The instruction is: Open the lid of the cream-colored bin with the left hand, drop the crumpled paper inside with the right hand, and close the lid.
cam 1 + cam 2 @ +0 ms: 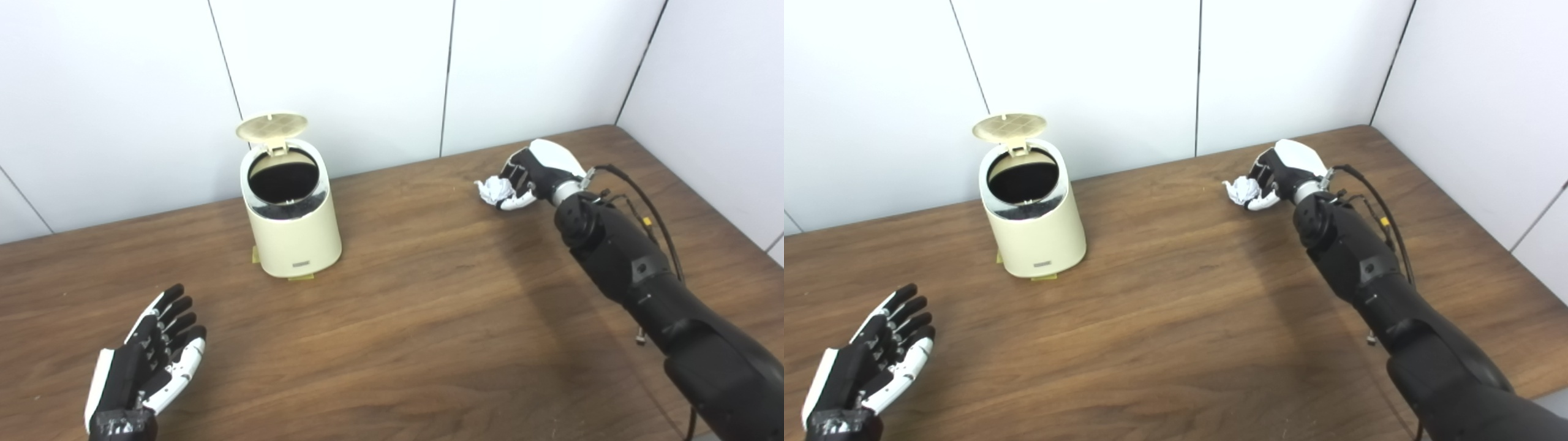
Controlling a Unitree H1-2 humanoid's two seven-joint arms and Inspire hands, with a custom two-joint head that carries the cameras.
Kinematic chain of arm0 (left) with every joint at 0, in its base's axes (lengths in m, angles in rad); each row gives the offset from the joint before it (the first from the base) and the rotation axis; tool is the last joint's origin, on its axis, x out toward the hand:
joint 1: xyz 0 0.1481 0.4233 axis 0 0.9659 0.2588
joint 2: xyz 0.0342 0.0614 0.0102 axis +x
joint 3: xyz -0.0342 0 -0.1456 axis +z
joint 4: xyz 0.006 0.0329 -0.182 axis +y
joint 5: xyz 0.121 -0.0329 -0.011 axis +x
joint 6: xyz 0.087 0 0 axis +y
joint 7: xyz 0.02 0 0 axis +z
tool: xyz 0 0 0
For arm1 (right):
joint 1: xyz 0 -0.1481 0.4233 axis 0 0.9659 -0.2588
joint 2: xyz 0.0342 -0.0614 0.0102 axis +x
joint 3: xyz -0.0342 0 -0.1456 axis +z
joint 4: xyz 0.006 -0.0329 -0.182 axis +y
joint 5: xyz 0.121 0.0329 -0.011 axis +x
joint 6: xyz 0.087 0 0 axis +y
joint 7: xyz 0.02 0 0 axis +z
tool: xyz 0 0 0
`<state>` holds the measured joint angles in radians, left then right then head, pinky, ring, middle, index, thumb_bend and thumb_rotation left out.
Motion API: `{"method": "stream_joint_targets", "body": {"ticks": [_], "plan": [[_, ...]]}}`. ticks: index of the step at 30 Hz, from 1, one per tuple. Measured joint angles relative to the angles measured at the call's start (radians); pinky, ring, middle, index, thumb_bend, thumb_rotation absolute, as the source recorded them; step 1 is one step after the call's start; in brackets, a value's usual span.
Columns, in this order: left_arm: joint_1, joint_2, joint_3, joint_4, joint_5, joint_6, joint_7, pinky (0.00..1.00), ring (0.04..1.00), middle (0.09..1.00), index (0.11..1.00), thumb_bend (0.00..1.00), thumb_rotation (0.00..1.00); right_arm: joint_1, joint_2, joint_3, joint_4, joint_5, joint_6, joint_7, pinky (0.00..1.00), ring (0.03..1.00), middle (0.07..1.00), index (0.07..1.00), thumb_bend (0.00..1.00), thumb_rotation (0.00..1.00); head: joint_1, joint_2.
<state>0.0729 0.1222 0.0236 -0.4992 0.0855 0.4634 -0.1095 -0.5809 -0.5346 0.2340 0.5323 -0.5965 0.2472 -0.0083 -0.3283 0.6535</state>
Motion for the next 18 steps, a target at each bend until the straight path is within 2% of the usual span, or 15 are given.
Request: {"method": "stream_joint_targets", "body": {"ticks": [2,4,7,10,12,18], "plan": [[0.0,0.0,-0.001,-0.001,0.006,0.001,0.001,0.87,0.874,0.887,0.944,0.28,0.15,0.005,0.0,0.001,-0.005,-0.007,-0.01,-0.004,0.38,0.377,0.488,0.533,0.51,0.0,0.002,0.002],[0.0,0.0,-0.006,-0.004,0.009,0.001,0.001,0.86,0.878,0.897,0.953,0.27,0.09,0.016,0.0,0.001,-0.029,-0.019,-0.011,-0.006,0.38,0.377,0.491,0.534,0.51,0.0,0.018,0.003],[0.001,-0.003,-0.006,-0.004,0.003,0.001,0.0,0.87,0.881,0.9,0.957,0.27,0.08,0.047,0.0,0.002,-0.102,-0.038,-0.017,-0.012,0.38,0.379,0.495,0.532,0.51,0.0,0.034,0.0],[0.003,-0.003,-0.006,-0.003,0.002,-0.001,0.001,0.86,0.884,0.905,0.964,0.28,0.11,0.071,0.0,0.001,-0.193,-0.057,-0.025,-0.023,0.41,0.389,0.515,0.506,0.52,0.0,0.06,-0.002],[0.005,-0.004,-0.008,0.004,0.001,-0.006,0.0,0.84,0.878,0.9,0.964,0.29,0.18,0.079,0.0,0.0,-0.259,-0.07,-0.027,-0.025,0.38,0.379,0.51,0.515,0.51,0.0,0.075,-0.006],[0.01,-0.01,-0.013,0.03,-0.006,-0.036,0.001,0.84,0.875,0.897,0.955,0.33,0.25,0.087,0.004,-0.009,-0.388,-0.116,-0.028,-0.035,0.36,0.373,0.497,0.537,0.51,0.0,0.107,-0.011]]}}
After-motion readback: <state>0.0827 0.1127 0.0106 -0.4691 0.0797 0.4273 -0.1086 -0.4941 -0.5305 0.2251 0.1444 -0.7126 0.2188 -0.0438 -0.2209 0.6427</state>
